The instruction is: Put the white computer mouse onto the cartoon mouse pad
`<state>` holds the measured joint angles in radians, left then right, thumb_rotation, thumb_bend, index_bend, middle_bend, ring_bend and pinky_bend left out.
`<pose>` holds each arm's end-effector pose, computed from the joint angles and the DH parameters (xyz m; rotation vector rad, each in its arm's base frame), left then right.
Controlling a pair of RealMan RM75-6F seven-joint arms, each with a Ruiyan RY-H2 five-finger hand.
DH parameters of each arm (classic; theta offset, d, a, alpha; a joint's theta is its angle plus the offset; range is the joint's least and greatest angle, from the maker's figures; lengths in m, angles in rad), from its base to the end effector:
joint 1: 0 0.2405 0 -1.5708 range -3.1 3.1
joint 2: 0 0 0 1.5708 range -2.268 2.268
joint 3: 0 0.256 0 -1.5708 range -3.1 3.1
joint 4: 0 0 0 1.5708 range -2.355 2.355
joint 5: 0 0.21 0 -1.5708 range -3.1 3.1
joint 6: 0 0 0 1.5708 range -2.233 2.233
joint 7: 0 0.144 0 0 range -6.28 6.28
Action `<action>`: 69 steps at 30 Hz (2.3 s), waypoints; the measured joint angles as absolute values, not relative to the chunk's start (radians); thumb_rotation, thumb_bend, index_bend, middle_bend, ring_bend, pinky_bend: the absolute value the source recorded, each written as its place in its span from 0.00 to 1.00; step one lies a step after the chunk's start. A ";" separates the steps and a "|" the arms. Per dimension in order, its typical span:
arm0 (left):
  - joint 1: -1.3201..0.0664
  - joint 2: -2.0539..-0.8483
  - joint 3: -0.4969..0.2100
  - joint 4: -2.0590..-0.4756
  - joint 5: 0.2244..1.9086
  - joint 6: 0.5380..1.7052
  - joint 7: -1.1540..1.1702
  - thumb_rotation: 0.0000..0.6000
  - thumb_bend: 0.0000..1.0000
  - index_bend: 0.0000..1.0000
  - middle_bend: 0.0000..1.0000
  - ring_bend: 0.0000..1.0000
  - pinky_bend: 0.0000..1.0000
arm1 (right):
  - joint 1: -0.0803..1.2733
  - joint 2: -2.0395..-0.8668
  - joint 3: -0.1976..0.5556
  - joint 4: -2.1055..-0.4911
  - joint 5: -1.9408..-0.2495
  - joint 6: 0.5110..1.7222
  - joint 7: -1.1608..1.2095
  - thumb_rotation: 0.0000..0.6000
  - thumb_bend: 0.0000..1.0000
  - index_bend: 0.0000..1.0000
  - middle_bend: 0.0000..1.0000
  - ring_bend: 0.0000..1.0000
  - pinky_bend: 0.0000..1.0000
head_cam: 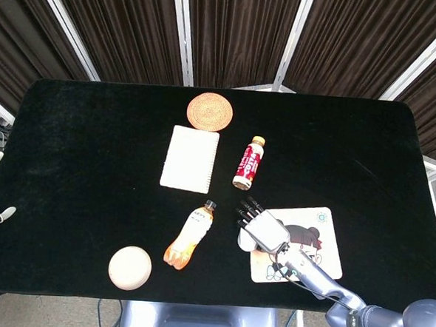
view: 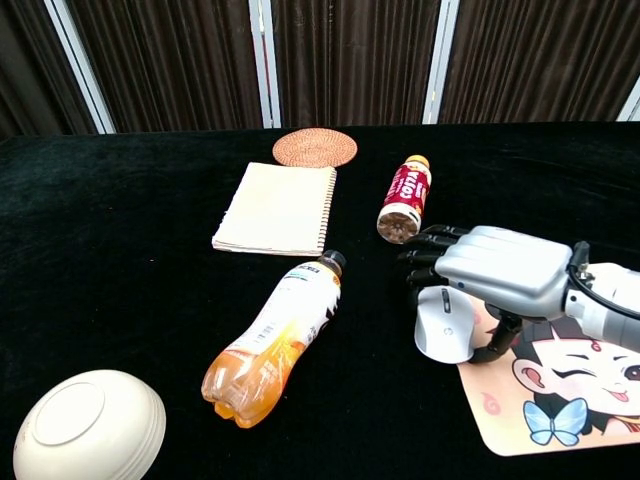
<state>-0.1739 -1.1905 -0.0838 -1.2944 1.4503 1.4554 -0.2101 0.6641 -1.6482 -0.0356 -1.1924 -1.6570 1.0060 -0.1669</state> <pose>-0.3516 0.2236 0.1783 -1.3526 -0.8313 -0.9369 -0.1912 -0.2912 -0.0607 2.2490 -0.5553 0.8803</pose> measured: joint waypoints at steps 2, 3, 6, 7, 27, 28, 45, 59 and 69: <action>-0.174 -1.191 -0.085 -1.294 1.451 1.455 -0.212 1.00 0.09 0.00 0.00 0.00 0.00 | 0.661 -1.643 -0.038 -1.198 -1.660 1.017 -0.171 1.00 0.24 0.54 0.15 0.00 0.00; -0.174 -1.191 -0.085 -1.294 1.451 1.455 -0.213 1.00 0.09 0.00 0.00 0.00 0.00 | 0.659 -1.640 -0.039 -1.201 -1.662 1.022 -0.172 1.00 0.24 0.54 0.15 0.00 0.00; -0.173 -1.191 -0.085 -1.294 1.453 1.455 -0.213 1.00 0.09 0.00 0.00 0.00 0.00 | 0.654 -1.628 -0.042 -1.213 -1.668 1.037 -0.176 1.00 0.24 0.55 0.15 0.00 0.00; -0.173 -1.191 -0.085 -1.295 1.455 1.456 -0.212 1.00 0.09 0.00 0.00 0.00 0.00 | 0.652 -1.622 -0.043 -1.218 -1.670 1.043 -0.178 1.00 0.24 0.55 0.15 0.00 0.00; -0.172 -1.195 -0.089 -1.303 1.464 1.461 -0.199 1.00 0.09 0.00 0.00 0.00 0.00 | 0.604 -1.518 -0.085 -1.201 -1.708 1.125 -0.167 1.00 0.23 0.57 0.15 0.00 0.00; -0.173 -1.196 -0.090 -1.303 1.465 1.461 -0.198 1.00 0.09 0.00 0.00 0.00 0.00 | 0.601 -1.515 -0.092 -1.187 -1.716 1.131 -0.155 1.00 0.22 0.57 0.15 0.00 0.00; -0.177 -1.200 -0.088 -1.315 1.474 1.459 -0.174 1.00 0.09 0.00 0.00 0.00 0.00 | 0.579 -1.529 -0.195 -0.924 -1.896 1.290 -0.043 1.00 0.22 0.57 0.15 0.00 0.00; -0.181 -1.206 -0.087 -1.315 1.476 1.453 -0.160 1.00 0.09 0.00 0.00 0.00 0.00 | 0.575 -1.589 -0.213 -0.841 -1.934 1.317 -0.051 1.00 0.15 0.39 0.07 0.00 0.00; -0.181 -1.206 -0.087 -1.307 1.474 1.449 -0.171 1.00 0.09 0.00 0.00 0.00 0.00 | 0.572 -1.562 -0.199 -0.879 -1.915 1.297 -0.142 1.00 0.10 0.18 0.00 0.00 0.00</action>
<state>-0.1813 -1.2060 -0.0871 -1.3066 1.4740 1.4487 -0.1715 0.5718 -1.5621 -0.1985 -0.8788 -1.9147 1.2966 -0.1424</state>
